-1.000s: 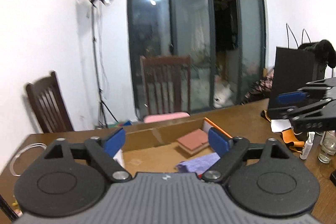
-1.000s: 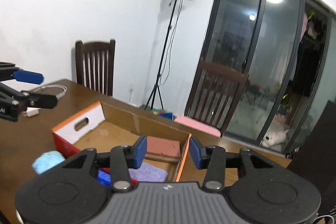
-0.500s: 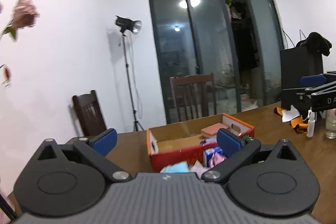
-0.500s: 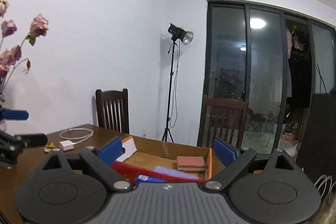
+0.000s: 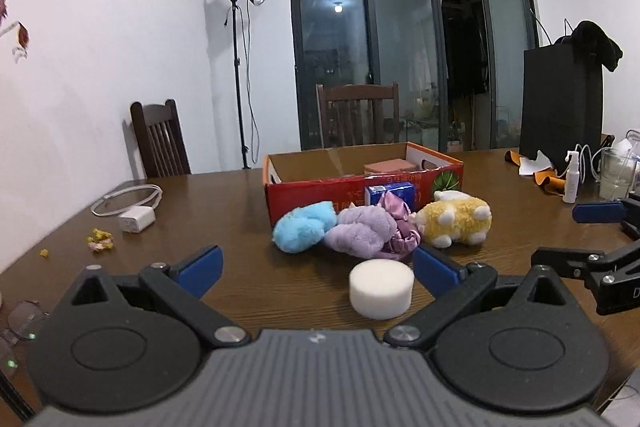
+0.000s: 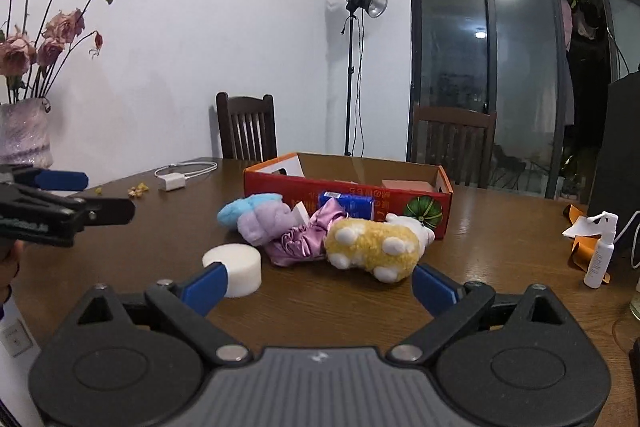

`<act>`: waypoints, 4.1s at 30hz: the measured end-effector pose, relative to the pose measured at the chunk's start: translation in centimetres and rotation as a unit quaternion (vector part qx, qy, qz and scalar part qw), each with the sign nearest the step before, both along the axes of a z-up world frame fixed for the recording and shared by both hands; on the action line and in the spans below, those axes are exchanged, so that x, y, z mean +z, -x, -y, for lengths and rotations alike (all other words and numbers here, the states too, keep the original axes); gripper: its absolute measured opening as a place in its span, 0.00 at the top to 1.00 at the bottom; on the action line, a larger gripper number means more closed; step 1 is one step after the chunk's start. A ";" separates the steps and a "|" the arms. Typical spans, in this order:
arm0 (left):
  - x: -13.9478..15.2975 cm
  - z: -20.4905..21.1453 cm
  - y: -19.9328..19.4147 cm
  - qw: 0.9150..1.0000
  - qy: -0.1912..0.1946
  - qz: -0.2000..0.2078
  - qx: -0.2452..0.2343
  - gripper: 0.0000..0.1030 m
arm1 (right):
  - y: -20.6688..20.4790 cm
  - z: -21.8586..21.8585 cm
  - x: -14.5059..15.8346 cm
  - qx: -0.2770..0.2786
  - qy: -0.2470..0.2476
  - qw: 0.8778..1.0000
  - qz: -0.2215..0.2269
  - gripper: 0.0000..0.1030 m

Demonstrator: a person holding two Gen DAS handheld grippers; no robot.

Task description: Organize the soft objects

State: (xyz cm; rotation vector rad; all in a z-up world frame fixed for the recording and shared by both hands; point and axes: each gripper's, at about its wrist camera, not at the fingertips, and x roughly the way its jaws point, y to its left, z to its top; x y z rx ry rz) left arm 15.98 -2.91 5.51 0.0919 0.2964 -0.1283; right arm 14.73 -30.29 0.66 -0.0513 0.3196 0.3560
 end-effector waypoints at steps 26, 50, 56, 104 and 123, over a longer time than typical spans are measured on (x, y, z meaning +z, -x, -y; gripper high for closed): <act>-4.5 -1.1 -10.4 0.988 0.073 -0.121 0.070 0.21 | -20.0 2.4 -3.4 -0.097 -0.167 0.965 -0.177 0.18; -3.2 3.1 -8.5 0.971 0.117 -0.173 -0.115 0.14 | -7.9 5.6 -1.7 0.020 -0.151 0.969 -0.195 0.41; -1.6 0.1 -8.3 0.985 0.092 -0.134 -0.055 0.14 | -6.0 1.6 -2.3 0.159 -0.122 0.951 -0.237 0.50; -5.5 -0.7 -4.5 0.941 0.182 -0.205 -0.199 0.46 | -7.8 1.9 -3.0 0.067 -0.147 0.971 -0.175 0.39; 3.5 -4.7 -23.7 0.942 0.223 -0.110 -0.226 0.54 | -24.0 -1.5 6.5 0.097 -0.174 0.975 -0.095 0.59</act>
